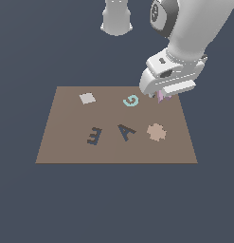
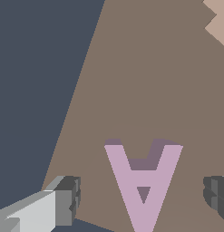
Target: Insert a designated object into the corresponding slot on a board.
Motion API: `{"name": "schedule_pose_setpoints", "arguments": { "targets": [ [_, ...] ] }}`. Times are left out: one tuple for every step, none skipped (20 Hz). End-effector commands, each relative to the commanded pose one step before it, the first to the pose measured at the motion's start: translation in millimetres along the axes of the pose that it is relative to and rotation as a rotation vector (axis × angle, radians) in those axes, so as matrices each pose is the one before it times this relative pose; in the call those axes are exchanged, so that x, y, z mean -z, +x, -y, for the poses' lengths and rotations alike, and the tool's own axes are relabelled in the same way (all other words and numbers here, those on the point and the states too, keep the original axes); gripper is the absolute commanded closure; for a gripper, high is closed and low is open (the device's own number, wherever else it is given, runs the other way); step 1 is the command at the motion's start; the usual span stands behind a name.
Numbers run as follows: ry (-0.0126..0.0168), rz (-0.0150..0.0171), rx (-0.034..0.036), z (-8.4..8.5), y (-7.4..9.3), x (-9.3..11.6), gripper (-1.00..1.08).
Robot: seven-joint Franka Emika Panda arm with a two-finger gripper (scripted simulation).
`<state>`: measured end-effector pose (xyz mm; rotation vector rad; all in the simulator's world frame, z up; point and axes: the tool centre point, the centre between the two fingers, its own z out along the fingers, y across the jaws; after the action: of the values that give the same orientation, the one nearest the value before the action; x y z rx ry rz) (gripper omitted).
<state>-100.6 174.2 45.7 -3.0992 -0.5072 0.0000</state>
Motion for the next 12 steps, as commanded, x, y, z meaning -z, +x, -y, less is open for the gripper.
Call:
{"name": "schedule_pose_setpoints", "arguments": {
  "targets": [
    [-0.00033, 0.00082, -0.00003, -0.08, -0.4, -7.43, -0.92],
    [-0.00059, -0.00036, -0.00005, -0.05, -0.05, -2.93, -0.92],
    [0.0, 0.0, 0.0, -0.04, -0.05, -2.43, -0.92],
    [0.0, 0.0, 0.0, -0.03, -0.04, -1.74, -0.92],
    [0.0, 0.0, 0.0, -0.02, -0.03, -1.04, -0.92],
    [0.0, 0.0, 0.0, -0.01, -0.01, -0.35, -0.92],
    [0.0, 0.0, 0.0, 0.0, 0.0, 0.0, 1.08],
    [0.0, 0.0, 0.0, 0.0, 0.0, 0.0, 1.08],
    [0.0, 0.0, 0.0, 0.0, 0.0, 0.0, 1.08],
    [0.0, 0.0, 0.0, 0.0, 0.0, 0.0, 1.08],
    [0.0, 0.0, 0.0, 0.0, 0.0, 0.0, 1.08],
    [0.0, 0.0, 0.0, 0.0, 0.0, 0.0, 1.08]
  ]
}}
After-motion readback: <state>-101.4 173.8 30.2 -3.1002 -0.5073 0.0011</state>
